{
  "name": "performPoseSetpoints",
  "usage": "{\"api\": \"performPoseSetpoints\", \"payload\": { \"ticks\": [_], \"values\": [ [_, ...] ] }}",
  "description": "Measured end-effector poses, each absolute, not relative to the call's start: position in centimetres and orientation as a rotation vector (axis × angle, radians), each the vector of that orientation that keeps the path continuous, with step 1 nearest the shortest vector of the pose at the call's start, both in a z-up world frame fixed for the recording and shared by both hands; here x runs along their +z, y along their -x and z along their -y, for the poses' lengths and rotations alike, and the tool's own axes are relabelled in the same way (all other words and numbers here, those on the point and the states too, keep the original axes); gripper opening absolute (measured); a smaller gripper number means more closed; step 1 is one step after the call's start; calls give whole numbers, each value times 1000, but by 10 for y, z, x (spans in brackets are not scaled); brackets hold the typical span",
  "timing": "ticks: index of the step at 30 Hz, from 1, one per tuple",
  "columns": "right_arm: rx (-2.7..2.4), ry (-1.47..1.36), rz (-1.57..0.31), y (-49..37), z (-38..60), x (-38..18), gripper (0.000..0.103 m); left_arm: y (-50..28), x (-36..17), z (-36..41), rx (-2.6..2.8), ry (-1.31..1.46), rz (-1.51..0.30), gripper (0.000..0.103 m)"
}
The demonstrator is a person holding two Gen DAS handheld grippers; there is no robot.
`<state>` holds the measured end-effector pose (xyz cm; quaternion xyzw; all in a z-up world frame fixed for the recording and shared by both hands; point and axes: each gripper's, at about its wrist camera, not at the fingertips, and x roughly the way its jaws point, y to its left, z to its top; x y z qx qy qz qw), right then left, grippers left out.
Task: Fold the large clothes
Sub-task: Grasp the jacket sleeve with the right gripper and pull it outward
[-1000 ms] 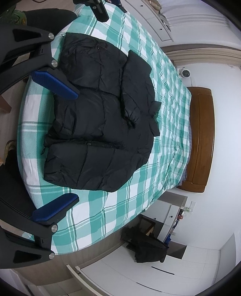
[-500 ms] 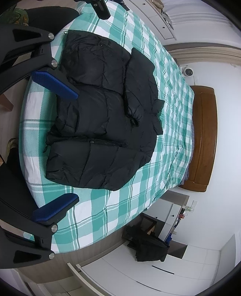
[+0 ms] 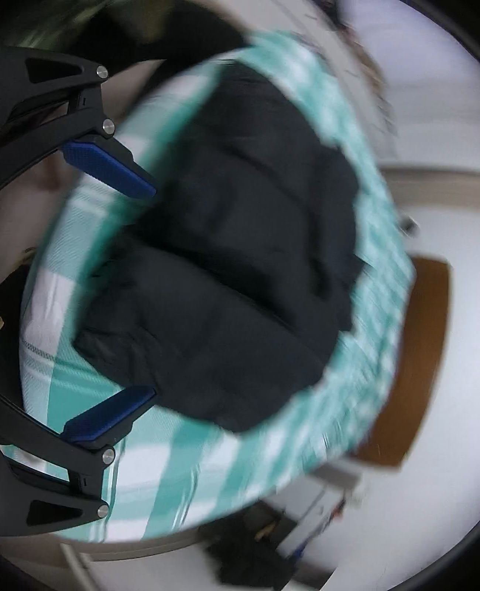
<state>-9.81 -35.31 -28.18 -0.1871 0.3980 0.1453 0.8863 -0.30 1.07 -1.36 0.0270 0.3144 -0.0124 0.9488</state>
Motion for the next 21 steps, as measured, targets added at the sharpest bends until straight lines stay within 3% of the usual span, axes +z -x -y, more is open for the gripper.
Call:
{"api": "performPoseSetpoints", "payload": {
  "ticks": [5,7,8,10,21],
  "values": [
    [269,514,-836,69,344,-326,99,5,-15,-12,-18,-57,-633,103],
    [296,447,-849,63,351,-323,52,4,-16,-14,-4,-64,-640,103],
    [321,393,-864,63,357,-314,45,4,-16,-15,-1,-58,-641,103],
    [295,357,-817,71,366,-291,15,3,-18,-18,6,-56,-643,103],
    [-186,99,-541,34,562,-112,15,-2,-20,2,-48,-93,-642,103]
  ]
}}
